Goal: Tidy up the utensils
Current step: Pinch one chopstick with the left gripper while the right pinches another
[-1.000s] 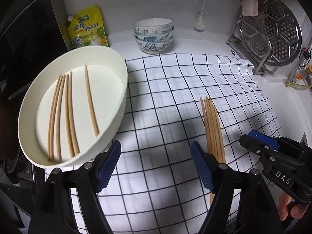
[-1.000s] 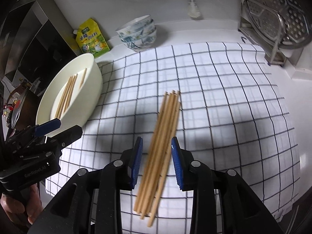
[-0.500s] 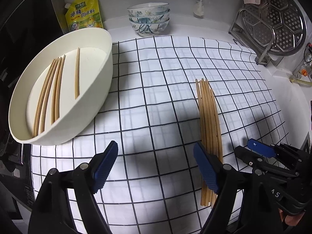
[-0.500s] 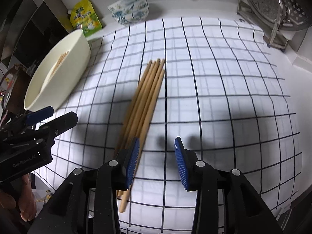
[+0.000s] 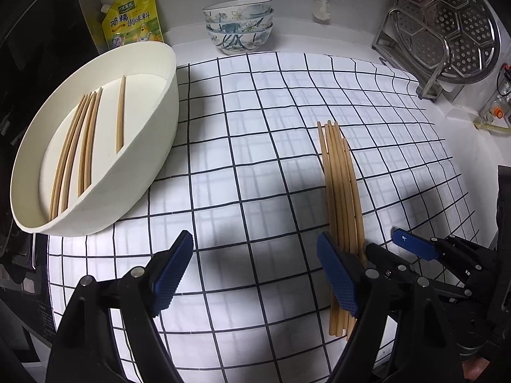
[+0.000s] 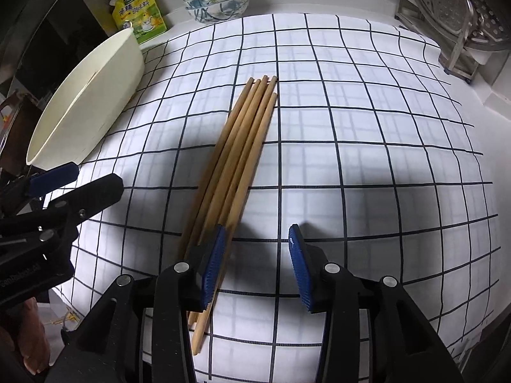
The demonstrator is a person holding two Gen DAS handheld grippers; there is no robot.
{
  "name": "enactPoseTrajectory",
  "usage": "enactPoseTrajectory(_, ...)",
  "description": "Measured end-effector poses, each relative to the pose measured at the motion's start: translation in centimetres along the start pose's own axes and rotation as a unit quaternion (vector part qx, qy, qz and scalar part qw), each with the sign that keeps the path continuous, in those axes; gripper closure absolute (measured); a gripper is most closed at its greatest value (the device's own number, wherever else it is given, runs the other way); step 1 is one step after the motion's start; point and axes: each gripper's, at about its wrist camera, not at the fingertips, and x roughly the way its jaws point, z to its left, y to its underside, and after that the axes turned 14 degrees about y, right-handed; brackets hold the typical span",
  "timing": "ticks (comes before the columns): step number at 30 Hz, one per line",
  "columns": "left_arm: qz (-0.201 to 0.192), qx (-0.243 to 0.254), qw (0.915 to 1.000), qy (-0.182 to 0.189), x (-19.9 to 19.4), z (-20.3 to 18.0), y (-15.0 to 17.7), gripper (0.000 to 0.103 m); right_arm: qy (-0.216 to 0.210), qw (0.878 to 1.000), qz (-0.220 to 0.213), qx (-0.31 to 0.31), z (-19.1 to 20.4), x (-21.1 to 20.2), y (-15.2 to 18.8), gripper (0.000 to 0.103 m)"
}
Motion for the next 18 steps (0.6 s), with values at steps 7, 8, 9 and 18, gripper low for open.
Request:
enactPoseTrajectory(7,0.006,0.013,0.9999,0.005,0.6,0.2,-0.6,0.025,0.005,1.0,0.008,0.009,0.4,0.4,0.1,0.064)
enactPoseTrajectory(8,0.007,0.015,0.9999,0.005,0.6,0.1,-0.7,0.025,0.007,1.0,0.008,0.01,0.6,0.5,0.1,0.063)
enactPoseTrajectory(9,0.008,0.018,0.9998,0.006,0.8,0.2,-0.8,0.025,0.011,1.0,0.008,0.008,0.7,0.5,0.1,0.063)
enactPoseTrajectory(18,0.022,0.037,0.999,0.012,2.1,-0.2,-0.9,0.025,0.035,0.999,0.007,0.009,0.5,0.4,0.4,0.063)
